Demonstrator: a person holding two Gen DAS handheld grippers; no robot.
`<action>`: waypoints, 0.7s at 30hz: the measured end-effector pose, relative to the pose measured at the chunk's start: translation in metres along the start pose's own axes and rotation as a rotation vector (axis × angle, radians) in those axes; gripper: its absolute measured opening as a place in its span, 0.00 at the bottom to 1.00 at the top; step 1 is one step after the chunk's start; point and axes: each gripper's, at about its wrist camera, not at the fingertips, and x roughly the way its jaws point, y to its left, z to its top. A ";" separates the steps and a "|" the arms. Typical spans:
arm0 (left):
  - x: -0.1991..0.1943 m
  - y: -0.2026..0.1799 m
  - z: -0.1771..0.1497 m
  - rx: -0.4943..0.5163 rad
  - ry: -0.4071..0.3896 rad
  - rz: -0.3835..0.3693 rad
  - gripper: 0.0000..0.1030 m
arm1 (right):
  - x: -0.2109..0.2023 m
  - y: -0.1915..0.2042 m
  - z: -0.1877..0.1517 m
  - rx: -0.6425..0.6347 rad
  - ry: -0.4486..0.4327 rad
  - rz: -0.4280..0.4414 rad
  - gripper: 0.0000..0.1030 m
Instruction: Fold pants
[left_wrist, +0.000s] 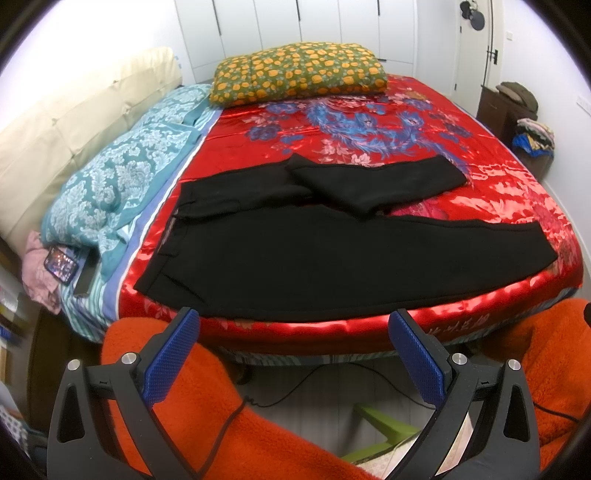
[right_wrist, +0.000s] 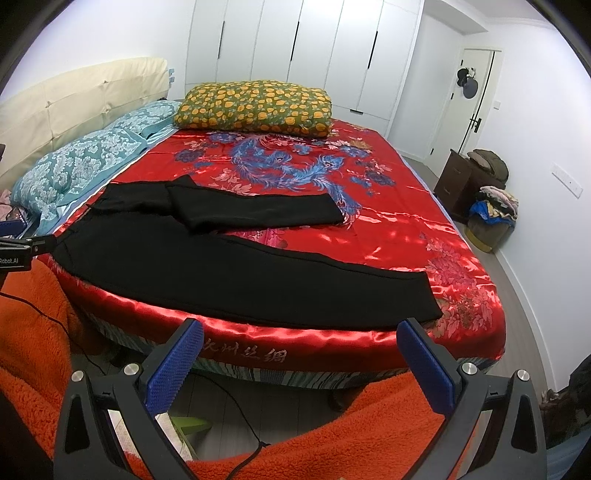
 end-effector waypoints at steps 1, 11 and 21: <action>0.000 0.000 0.000 0.000 0.000 0.000 0.99 | 0.000 0.001 -0.001 0.000 0.000 0.000 1.00; 0.000 -0.002 -0.001 0.015 -0.001 -0.006 0.99 | 0.000 0.003 0.002 -0.021 0.002 0.013 1.00; 0.001 -0.003 -0.001 0.013 0.003 -0.005 0.99 | 0.001 0.004 0.001 -0.037 0.001 0.031 1.00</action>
